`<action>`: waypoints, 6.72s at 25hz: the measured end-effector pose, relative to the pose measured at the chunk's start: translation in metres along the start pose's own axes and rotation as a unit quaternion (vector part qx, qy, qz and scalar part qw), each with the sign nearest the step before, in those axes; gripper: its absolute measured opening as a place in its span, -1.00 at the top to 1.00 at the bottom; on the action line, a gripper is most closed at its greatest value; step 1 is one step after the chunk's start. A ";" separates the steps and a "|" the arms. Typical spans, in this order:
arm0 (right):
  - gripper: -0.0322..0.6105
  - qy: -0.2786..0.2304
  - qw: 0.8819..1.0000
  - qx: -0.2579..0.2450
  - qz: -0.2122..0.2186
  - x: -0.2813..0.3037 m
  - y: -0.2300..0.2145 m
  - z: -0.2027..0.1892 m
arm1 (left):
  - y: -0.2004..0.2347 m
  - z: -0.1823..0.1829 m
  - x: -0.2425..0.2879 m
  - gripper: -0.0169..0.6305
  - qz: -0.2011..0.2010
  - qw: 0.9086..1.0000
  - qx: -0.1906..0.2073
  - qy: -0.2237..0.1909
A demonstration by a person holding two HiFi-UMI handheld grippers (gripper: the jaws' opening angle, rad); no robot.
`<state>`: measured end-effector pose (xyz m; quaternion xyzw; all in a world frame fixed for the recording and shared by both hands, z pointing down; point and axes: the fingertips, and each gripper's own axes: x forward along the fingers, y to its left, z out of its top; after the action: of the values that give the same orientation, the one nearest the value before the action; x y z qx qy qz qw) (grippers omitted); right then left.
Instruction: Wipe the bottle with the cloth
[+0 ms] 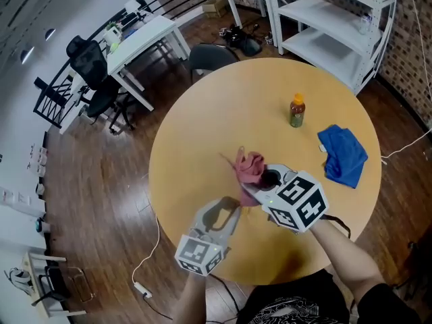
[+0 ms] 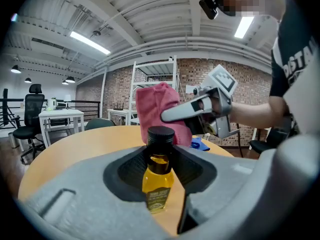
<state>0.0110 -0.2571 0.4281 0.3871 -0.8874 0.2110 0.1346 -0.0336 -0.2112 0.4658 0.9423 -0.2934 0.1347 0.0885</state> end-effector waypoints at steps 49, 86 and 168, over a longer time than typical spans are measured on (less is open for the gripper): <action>0.59 0.136 0.968 -0.077 0.196 0.111 0.004 -0.057 | -0.007 0.000 0.005 0.47 0.027 1.000 0.003 -0.010; 0.60 0.397 0.809 -0.132 0.413 0.153 0.061 -0.155 | -0.002 0.006 0.004 0.47 0.038 0.999 0.033 -0.008; 0.59 0.083 0.965 0.243 0.050 0.031 0.087 -0.160 | 0.013 -0.023 -0.077 0.31 0.098 0.993 -0.028 -0.061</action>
<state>-0.0625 -0.1468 0.5574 0.3449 -0.8135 0.4578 0.0988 -0.1065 -0.1751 0.4647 0.9127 -0.3926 0.0768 0.0836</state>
